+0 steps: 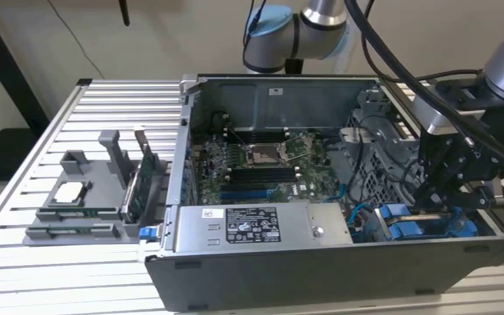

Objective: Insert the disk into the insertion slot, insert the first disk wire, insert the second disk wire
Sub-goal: 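Insert the second disk wire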

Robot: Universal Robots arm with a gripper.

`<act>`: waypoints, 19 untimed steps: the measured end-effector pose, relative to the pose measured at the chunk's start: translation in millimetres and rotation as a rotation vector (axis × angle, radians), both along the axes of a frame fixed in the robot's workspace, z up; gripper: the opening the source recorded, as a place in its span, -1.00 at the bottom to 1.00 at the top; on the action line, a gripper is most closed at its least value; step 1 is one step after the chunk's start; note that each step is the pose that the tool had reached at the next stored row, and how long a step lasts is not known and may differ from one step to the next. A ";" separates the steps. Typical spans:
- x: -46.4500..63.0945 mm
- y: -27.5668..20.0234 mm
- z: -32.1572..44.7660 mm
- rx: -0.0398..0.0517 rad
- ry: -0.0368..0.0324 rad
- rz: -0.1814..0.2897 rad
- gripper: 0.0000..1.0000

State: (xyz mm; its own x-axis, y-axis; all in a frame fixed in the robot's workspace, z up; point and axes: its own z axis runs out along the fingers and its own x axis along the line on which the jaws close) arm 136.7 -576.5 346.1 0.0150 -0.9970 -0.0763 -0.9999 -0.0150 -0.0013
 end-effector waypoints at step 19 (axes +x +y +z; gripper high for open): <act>8.8 1.5 -4.7 0.0001 0.0000 0.000 -0.68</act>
State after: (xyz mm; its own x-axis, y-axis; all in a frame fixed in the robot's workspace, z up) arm 145.5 -575.0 341.4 0.0149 -0.9970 -0.0764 -0.9999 -0.0148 -0.0013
